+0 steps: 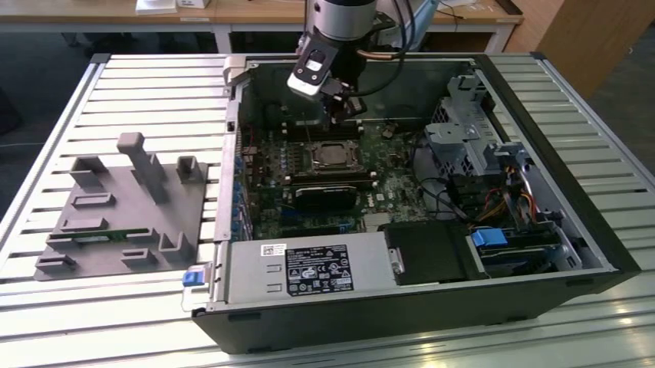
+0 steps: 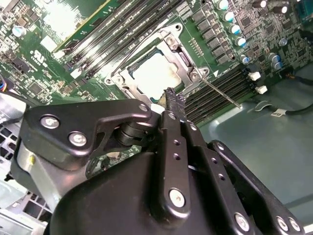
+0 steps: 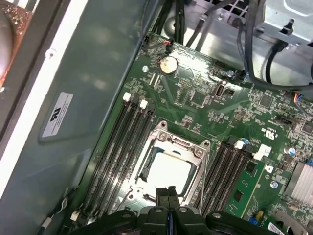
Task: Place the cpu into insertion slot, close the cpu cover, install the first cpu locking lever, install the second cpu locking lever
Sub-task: 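Install the first cpu locking lever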
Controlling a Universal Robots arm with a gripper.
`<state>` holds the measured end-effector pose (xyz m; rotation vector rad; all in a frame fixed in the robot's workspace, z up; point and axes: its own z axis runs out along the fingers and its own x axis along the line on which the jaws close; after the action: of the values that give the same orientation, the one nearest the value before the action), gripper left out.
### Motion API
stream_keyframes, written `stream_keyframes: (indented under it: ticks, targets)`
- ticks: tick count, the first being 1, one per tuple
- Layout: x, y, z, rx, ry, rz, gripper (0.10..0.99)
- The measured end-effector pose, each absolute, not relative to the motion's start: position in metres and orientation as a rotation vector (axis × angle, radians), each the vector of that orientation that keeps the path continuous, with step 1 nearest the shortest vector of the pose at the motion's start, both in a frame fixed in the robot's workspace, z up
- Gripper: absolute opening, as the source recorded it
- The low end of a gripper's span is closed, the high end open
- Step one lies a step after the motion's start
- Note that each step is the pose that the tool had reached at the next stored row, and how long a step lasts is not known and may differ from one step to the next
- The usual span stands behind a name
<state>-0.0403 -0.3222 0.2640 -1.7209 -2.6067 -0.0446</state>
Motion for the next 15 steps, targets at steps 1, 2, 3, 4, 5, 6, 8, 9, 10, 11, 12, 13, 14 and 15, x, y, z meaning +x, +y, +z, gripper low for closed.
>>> stream_keyframes:
  ticks: [1, 2, 3, 4, 5, 6, 8, 9, 10, 11, 12, 13, 14, 15]
  targets:
    - [-0.0403, -0.3223, 0.2639, -1.716, -2.610, -0.045, 0.106]
    - [-0.0404, -0.3224, 0.2639, -1.709, -2.614, -0.045, 0.106]
    - [-0.0405, -0.3224, 0.2639, -1.701, -2.619, -0.045, 0.106]
    - [-0.0405, -0.3224, 0.2640, -1.692, -2.625, -0.044, 0.106]
    - [-0.0405, -0.3224, 0.2640, -1.682, -2.631, -0.044, 0.106]
    - [-0.0406, -0.3224, 0.2640, -1.673, -2.637, -0.044, 0.106]
    - [-0.0406, -0.3224, 0.2641, -1.659, -2.646, -0.044, 0.106]
    - [-0.0406, -0.3224, 0.2641, -1.653, -2.650, -0.044, 0.106]
    - [-0.0406, -0.3224, 0.2641, -1.646, -2.653, -0.044, 0.106]
    - [-0.0406, -0.3224, 0.2641, -1.640, -2.657, -0.044, 0.106]
    - [-0.0406, -0.3224, 0.2640, -1.632, -2.662, -0.044, 0.106]
    - [-0.0406, -0.3224, 0.2640, -1.624, -2.667, -0.044, 0.106]
    - [-0.0406, -0.3225, 0.2640, -1.616, -2.672, -0.044, 0.106]
    - [-0.0406, -0.3225, 0.2640, -1.605, -2.678, -0.044, 0.106]
